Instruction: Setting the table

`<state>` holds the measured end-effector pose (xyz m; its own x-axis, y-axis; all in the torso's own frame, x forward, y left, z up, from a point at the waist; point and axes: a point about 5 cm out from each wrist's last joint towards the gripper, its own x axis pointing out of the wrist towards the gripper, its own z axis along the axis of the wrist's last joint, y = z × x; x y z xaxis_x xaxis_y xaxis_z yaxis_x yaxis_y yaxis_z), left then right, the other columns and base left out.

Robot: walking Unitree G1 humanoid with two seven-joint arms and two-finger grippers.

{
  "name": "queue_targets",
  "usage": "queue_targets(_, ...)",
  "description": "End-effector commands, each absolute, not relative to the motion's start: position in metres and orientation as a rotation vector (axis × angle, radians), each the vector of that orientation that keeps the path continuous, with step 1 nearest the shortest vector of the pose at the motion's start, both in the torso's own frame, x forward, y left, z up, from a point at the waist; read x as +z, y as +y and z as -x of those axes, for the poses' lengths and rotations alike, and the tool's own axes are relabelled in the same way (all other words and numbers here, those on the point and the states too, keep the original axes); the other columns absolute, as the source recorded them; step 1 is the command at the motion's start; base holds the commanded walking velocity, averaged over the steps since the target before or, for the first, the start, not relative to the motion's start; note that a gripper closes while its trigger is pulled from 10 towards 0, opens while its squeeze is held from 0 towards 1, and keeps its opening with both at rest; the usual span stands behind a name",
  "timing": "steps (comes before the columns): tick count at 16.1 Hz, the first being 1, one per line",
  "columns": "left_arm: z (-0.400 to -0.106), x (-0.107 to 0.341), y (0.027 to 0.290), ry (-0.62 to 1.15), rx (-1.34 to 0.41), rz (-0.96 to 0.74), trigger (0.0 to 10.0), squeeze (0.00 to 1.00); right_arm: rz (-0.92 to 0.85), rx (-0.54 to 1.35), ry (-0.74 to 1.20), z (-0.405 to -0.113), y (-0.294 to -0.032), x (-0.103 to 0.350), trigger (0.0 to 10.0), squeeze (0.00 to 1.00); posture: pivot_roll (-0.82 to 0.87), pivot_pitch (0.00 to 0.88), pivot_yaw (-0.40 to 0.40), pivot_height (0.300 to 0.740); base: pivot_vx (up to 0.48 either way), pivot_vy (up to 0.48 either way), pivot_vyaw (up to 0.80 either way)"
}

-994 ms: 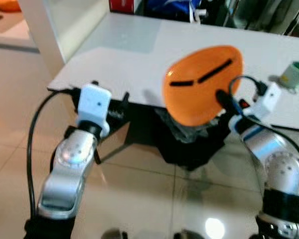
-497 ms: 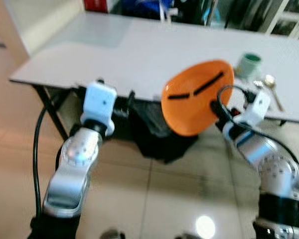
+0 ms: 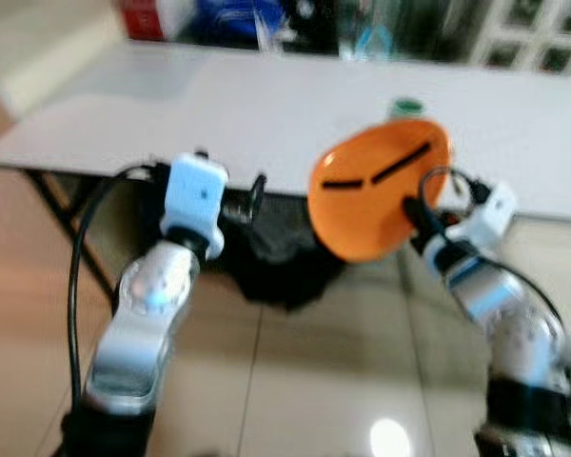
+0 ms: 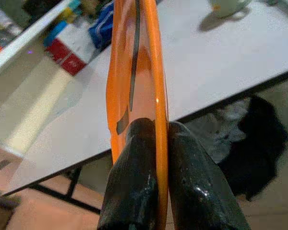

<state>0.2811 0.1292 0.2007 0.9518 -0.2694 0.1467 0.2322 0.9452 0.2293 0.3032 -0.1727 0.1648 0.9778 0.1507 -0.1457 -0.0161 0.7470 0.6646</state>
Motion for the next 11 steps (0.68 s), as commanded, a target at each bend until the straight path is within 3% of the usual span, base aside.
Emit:
queue_targets(1, -0.2817, 0.2039, 0.1282, -0.185, -0.272, -0.214, 10.0, 0.0, -0.725, 0.118, 0.163, -0.3037, -0.169, 0.1733, 10.0, 0.0, -0.01, 0.053, -0.02, 0.74, 0.439, 0.0, 0.0)
queue_targets(9, -0.2805, 0.2036, 0.1291, -0.183, -0.287, -0.217, 10.0, 0.0, -0.773, 0.096, 0.168, -0.3035, -0.173, 0.1713, 10.0, 0.0, -0.01, 0.058, -0.016, 0.74, 0.438, 0.0, 0.0)
queue_targets(11, -0.2804, 0.2041, 0.1286, -0.184, -0.294, -0.216, 10.0, 0.0, -0.799, 0.132, 0.198, -0.3013, -0.1715, 0.1708, 10.0, 0.0, -0.01, 0.067, -0.012, 0.74, 0.439, 0.0, -0.61)
